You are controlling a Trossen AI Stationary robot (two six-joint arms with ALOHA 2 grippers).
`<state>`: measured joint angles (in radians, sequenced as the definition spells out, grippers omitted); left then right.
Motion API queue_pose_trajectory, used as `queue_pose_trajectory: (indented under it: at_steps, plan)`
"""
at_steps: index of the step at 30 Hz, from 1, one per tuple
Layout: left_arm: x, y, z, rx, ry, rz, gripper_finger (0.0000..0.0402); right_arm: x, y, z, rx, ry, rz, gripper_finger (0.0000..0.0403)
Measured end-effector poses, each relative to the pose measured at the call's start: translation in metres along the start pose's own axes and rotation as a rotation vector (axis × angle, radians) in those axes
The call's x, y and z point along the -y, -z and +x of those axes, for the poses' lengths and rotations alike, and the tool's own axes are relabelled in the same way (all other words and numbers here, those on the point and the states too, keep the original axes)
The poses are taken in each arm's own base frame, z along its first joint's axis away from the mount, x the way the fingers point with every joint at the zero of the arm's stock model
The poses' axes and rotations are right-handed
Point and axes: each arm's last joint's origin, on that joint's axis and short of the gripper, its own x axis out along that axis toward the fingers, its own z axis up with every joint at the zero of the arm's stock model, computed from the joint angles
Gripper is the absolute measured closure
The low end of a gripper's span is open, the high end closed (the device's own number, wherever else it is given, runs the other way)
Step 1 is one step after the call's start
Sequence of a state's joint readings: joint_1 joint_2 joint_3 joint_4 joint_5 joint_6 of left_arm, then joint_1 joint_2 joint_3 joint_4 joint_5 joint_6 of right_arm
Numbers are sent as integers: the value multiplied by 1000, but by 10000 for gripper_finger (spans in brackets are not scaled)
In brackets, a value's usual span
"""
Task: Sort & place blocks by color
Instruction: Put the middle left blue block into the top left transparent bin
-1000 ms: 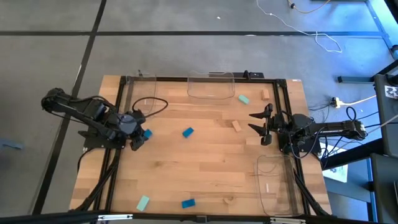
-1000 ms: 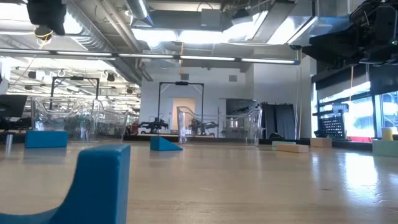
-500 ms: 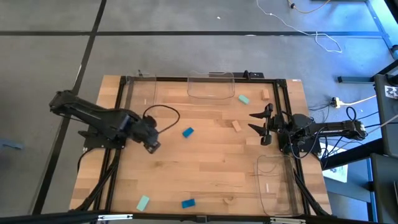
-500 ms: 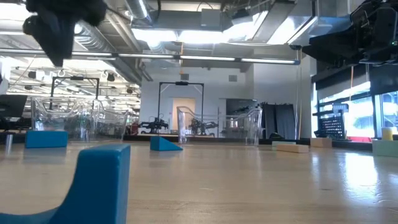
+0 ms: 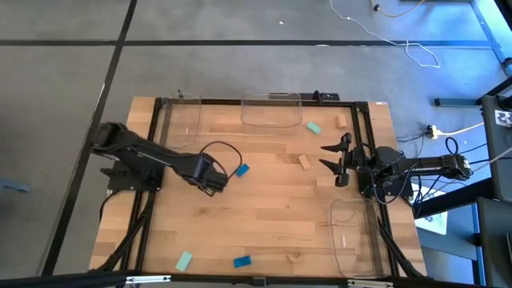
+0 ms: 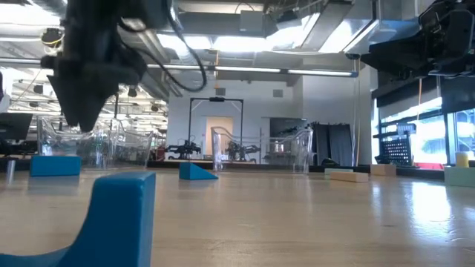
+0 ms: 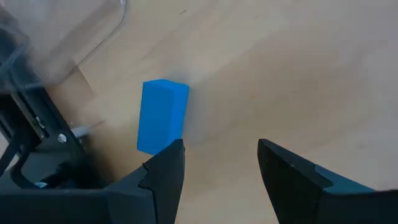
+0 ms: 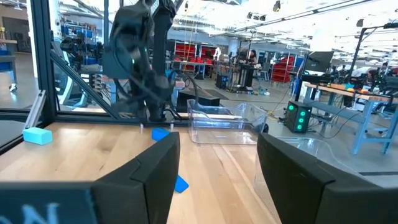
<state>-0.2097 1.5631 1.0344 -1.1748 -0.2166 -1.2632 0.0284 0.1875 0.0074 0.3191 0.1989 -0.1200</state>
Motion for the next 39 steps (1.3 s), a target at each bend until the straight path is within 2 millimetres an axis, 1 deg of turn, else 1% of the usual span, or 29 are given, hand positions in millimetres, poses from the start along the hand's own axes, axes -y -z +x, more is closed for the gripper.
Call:
queue_pose_trajectory:
  at_steps: [4, 9, 12, 16, 20, 30, 35, 39]
  plan:
    - [7, -5, 18, -27, -82, 10, 207, 0, 0, 0, 0, 0, 0, 186]
    - [8, -8, 35, -53, -226, 73, 207, 0, 0, 0, -1, 0, 2, 186]
    - [6, -8, 40, -62, -298, 89, 207, 0, 0, 0, -1, 0, 2, 186]
    - [3, -8, 42, -74, -348, 103, 207, 0, 0, 0, -1, 0, 2, 186]
    - [2, -11, 44, -83, -356, 94, 207, 0, 0, 0, 0, 1, 2, 186]
    - [-11, -9, 61, -123, -403, 78, 207, 0, 0, 0, 0, 1, 2, 186]
    - [-9, -9, 71, -118, -340, 122, 207, 0, 0, 0, 1, 1, 3, 186]
    - [-10, -8, 77, -109, -321, 117, 207, 0, 0, 0, 1, 1, 3, 186]
